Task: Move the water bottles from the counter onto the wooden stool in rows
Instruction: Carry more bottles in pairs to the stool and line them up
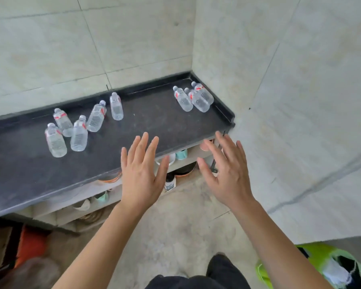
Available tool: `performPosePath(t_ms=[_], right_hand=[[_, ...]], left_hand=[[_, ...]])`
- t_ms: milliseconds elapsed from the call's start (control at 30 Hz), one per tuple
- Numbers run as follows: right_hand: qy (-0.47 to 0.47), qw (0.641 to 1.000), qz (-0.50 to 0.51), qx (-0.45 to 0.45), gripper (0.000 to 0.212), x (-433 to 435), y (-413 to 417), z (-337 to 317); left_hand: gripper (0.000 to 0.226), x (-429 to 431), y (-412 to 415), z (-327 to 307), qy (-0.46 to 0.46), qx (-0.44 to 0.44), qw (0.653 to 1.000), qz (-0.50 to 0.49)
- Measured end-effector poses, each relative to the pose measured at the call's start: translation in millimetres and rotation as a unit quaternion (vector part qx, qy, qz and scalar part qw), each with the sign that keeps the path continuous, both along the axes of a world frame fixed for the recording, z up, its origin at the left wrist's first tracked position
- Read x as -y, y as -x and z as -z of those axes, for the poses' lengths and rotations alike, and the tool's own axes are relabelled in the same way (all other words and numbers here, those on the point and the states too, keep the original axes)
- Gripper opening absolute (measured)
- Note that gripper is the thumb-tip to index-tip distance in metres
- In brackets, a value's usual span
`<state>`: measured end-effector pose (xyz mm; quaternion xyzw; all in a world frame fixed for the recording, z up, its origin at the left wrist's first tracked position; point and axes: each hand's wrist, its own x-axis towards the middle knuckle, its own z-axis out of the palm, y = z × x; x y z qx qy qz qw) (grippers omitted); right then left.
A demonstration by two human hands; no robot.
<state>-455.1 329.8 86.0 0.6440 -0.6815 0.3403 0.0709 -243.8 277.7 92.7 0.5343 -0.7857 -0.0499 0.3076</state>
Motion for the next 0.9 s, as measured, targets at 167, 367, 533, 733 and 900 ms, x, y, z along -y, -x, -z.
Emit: performPosePath(t_ms=[167, 367, 533, 733, 900], right_hand=[[-0.02, 1.0, -0.009, 0.017, 0.049, 94.4, 37.9, 29.7], [-0.073, 0.995, -0.047, 0.048, 0.055, 241.5, 95.8, 83.1], [-0.147, 0.985, -0.061, 0.062, 0.057, 362.9, 150.7, 105.5], [-0.228, 0.968, -0.074, 0.078, 0.066, 469.5, 196.4, 141.3], [-0.289, 0.953, -0.038, 0.085, 0.067, 499.3, 220.2, 189.1]], left_hand=[[0.056, 90.8, 38.8, 19.8, -0.008, 0.018, 1.0, -0.008], [0.055, 217.7, 94.4, 64.2, -0.059, 0.091, 0.994, -0.027], [0.059, 322.8, 148.1, 81.6, -0.135, 0.109, 0.984, -0.043], [0.058, 420.5, 213.9, 115.7, -0.239, 0.03, 0.968, -0.072], [0.065, 476.4, 262.1, 162.8, -0.37, -0.023, 0.924, -0.097]])
